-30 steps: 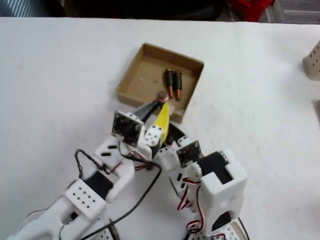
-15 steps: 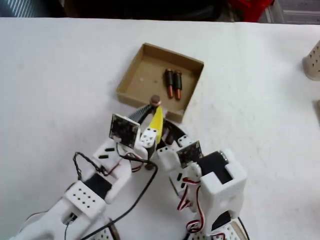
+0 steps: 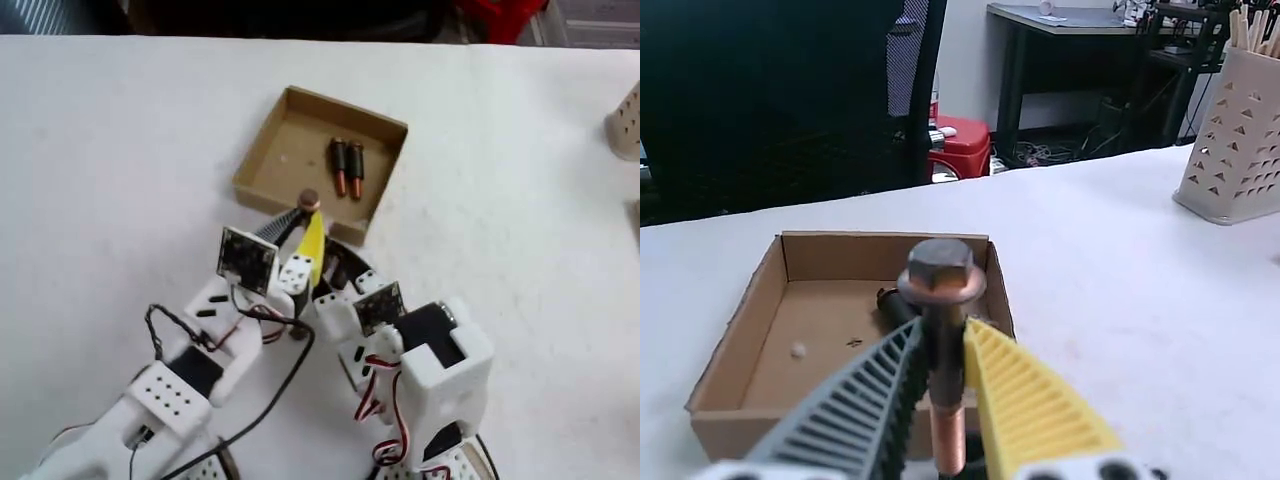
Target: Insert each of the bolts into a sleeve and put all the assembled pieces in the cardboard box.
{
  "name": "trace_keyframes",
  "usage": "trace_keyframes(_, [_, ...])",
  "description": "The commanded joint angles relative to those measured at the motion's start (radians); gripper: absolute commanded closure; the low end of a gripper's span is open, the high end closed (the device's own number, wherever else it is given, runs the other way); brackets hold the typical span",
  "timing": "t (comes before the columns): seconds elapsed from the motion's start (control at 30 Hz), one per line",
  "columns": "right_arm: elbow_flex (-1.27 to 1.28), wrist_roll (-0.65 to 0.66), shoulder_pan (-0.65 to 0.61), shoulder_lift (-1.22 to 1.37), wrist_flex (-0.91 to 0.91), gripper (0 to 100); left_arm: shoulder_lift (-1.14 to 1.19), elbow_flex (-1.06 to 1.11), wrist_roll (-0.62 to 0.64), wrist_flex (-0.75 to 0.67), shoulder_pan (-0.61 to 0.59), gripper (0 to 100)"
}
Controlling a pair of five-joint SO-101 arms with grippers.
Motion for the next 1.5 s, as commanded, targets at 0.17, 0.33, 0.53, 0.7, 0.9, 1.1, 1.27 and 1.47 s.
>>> trace_keyframes(0.17, [-0.008,-0.009,0.01,-0.001,-0.027,98.1,-0.038,-0.015,0.123,-0.031,0.013,98])
trace_keyframes(0.33, [-0.014,-0.011,0.013,-0.001,-0.021,98.1,-0.039,-0.015,0.121,-0.034,0.059,98])
trace_keyframes(0.53, [-0.012,-0.003,0.001,-0.001,-0.022,98.1,-0.038,-0.02,0.084,-0.034,0.114,98])
trace_keyframes(0.7, [-0.009,-0.003,0.001,-0.001,-0.022,98.1,-0.038,-0.021,0.077,-0.049,0.107,98])
trace_keyframes(0.9, [-0.006,-0.003,0.001,-0.001,-0.027,98.1,-0.03,-0.017,0.02,-0.132,0.019,98])
trace_keyframes(1.1, [0.011,-0.003,0.001,-0.002,-0.062,98.1,-0.028,-0.02,0.017,-0.132,0.047,98])
trace_keyframes(1.27, [0.011,-0.003,0.001,-0.002,-0.062,98.1,-0.028,-0.02,0.017,-0.132,0.047,98])
trace_keyframes(1.47, [0.025,-0.003,0.01,-0.01,-0.107,98.1,-0.03,-0.026,0.017,-0.133,0.045,98])
